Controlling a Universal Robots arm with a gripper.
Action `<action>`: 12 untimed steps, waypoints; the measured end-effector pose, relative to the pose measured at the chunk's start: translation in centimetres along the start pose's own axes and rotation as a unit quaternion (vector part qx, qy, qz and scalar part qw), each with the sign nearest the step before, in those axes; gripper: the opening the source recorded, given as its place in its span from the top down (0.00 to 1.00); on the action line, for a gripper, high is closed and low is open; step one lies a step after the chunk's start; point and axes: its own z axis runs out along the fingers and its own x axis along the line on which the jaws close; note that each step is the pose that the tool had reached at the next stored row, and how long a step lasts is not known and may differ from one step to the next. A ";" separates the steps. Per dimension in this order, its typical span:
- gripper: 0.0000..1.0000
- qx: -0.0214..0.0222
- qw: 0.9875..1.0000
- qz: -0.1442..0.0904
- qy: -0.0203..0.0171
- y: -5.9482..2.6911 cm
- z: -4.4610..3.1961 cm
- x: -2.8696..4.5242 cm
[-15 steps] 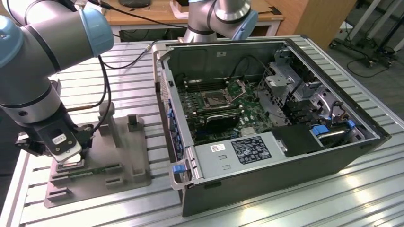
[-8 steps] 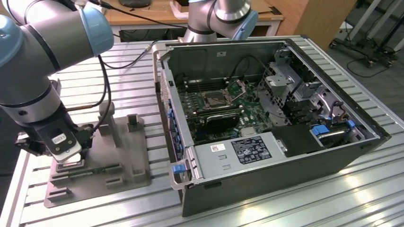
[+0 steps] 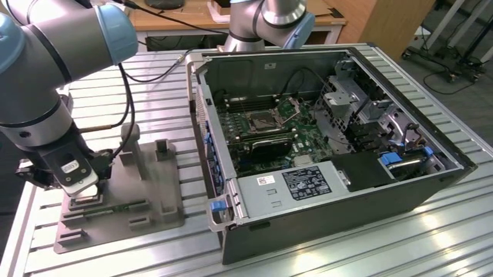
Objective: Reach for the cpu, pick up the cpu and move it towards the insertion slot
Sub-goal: 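Pick up the cpu and move it towards the insertion slot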
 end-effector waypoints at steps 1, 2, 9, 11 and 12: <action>0.45 0.000 1.000 0.000 0.000 0.00 -0.03 0.00; 0.45 0.000 1.000 0.000 0.000 0.00 -0.02 -0.01; 0.45 0.000 1.000 0.000 0.000 0.01 -0.15 0.00; 0.45 0.000 1.000 0.000 0.000 0.01 -0.23 0.00; 0.45 0.000 1.000 0.000 0.000 0.01 -0.25 0.00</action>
